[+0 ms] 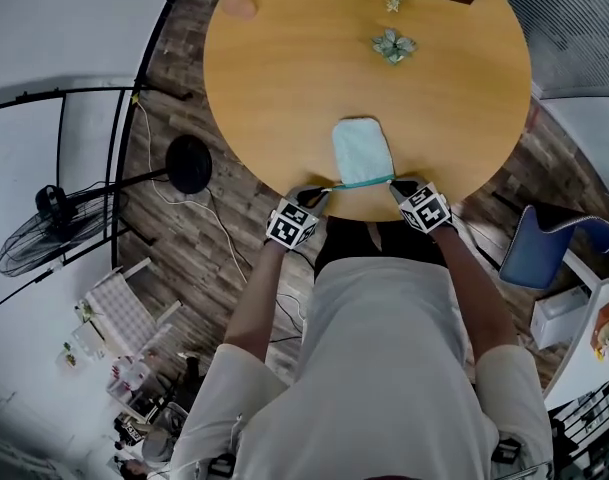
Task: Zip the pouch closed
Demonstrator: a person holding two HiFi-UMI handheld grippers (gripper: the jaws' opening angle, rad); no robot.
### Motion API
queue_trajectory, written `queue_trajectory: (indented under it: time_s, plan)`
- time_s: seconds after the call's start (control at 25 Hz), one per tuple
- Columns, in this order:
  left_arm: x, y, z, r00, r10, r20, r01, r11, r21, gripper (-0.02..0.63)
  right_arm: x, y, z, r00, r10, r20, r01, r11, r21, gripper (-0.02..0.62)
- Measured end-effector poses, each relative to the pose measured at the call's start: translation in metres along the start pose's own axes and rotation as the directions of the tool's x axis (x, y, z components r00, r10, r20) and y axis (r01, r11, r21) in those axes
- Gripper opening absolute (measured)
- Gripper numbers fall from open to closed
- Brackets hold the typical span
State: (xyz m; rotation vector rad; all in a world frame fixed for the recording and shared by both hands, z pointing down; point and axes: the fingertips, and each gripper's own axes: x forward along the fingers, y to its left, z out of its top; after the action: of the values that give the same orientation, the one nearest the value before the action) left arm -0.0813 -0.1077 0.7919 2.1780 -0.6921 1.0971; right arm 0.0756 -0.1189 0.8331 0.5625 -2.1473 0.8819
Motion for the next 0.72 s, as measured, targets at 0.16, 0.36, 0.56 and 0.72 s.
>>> queue_trajectory:
  time_s: [0.16,0.36,0.56,0.72]
  plan:
    - [-0.002,-0.003,-0.003,1.000,0.018,0.004,-0.018,0.999,-0.031,0.082,0.002,-0.002,-0.005,1.000,0.001,-0.007,-0.001,1.000,0.003,0.009]
    - [-0.015,-0.007,-0.003,0.999,0.042,0.030,-0.041,0.998,-0.044,0.094,-0.005,0.000,-0.001,1.000,-0.017,0.003,0.017,1.000,-0.005,0.024]
    - [-0.042,-0.014,-0.002,0.994,0.084,0.077,-0.079,0.995,-0.055,0.094,-0.027,0.012,0.005,0.998,-0.053,0.031,0.053,0.999,-0.011,0.028]
    - [-0.071,-0.014,-0.002,0.984,0.128,0.127,-0.120,0.991,-0.064,0.094,-0.050,0.026,0.017,0.991,-0.113,0.077,0.115,0.993,-0.022,0.028]
